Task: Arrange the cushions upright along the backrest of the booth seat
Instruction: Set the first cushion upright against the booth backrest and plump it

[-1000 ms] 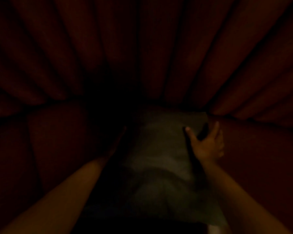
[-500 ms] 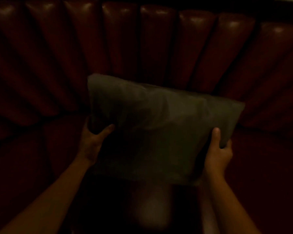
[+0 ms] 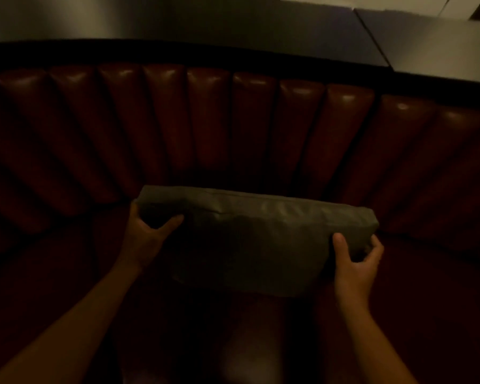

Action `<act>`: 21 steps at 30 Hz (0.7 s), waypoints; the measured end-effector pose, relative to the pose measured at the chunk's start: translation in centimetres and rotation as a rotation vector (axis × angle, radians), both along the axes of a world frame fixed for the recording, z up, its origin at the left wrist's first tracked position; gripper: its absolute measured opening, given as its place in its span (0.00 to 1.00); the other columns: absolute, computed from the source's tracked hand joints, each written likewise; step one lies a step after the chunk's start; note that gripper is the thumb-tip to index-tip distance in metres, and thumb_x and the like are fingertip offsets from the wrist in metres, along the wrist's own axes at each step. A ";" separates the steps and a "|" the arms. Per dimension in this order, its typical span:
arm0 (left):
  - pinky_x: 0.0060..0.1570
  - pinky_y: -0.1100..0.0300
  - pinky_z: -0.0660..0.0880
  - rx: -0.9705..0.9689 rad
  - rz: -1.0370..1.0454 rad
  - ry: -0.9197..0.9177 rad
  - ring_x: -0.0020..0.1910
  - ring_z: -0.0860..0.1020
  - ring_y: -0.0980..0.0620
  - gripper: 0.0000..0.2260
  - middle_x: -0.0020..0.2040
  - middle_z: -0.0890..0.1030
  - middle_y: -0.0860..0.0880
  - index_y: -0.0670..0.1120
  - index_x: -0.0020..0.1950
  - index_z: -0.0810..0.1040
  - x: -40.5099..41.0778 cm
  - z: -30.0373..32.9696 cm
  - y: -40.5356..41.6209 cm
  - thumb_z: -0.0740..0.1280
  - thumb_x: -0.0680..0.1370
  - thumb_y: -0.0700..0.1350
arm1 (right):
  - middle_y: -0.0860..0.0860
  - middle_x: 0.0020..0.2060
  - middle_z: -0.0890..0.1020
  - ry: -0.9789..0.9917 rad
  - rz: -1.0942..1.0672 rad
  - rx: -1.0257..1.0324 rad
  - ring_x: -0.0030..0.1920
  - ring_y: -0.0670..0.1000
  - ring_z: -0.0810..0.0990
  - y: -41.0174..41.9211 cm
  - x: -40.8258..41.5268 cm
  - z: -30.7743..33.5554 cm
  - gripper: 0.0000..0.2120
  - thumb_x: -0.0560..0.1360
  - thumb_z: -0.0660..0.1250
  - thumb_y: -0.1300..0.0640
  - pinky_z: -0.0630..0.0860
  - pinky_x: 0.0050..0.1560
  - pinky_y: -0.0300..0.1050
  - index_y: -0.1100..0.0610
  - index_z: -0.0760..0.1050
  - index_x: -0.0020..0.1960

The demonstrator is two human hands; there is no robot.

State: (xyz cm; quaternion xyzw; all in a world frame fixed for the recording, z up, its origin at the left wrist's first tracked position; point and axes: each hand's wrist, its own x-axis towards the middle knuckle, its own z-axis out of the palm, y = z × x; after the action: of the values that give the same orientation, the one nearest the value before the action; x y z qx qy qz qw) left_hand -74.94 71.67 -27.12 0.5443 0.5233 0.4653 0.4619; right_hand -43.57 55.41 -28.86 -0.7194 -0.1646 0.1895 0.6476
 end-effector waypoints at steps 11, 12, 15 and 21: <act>0.67 0.41 0.70 0.364 -0.415 1.123 0.66 0.71 0.47 0.52 0.69 0.70 0.51 0.55 0.71 0.70 -1.7 5.1 4.2 0.61 0.55 0.84 | 0.49 0.83 0.52 -1.156 1.043 -0.760 0.82 0.53 0.47 8.5 -3.1 9.2 0.62 0.62 0.67 0.19 0.43 0.81 0.60 0.43 0.40 0.83; 0.72 0.40 0.64 0.366 -0.459 1.226 0.72 0.67 0.46 0.54 0.73 0.68 0.51 0.56 0.74 0.67 -1.0 5.8 4.0 0.59 0.55 0.85 | 0.50 0.82 0.55 -1.126 1.058 -0.817 0.81 0.55 0.53 8.8 -2.6 8.6 0.63 0.61 0.68 0.19 0.49 0.80 0.61 0.44 0.40 0.83; 0.78 0.39 0.46 0.398 -0.699 1.485 0.81 0.50 0.47 0.58 0.82 0.55 0.52 0.55 0.81 0.52 3.8 6.9 2.5 0.61 0.58 0.83 | 0.52 0.75 0.66 -1.217 1.041 -0.892 0.73 0.57 0.65 9.0 -2.8 7.3 0.63 0.59 0.67 0.19 0.61 0.73 0.60 0.46 0.47 0.83; 0.70 0.47 0.67 0.354 -0.922 1.449 0.71 0.69 0.48 0.54 0.75 0.68 0.50 0.52 0.79 0.57 11.0 5.4 1.2 0.72 0.61 0.75 | 0.50 0.67 0.74 -1.309 1.046 -0.812 0.65 0.54 0.75 9.7 -4.6 5.8 0.47 0.64 0.71 0.26 0.68 0.66 0.54 0.48 0.63 0.75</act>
State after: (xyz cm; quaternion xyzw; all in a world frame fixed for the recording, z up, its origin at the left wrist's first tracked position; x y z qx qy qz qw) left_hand -63.94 72.90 -21.75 0.9269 0.3359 -0.1533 0.0666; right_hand -48.21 65.15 -23.04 -0.6889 -0.7213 0.0570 -0.0433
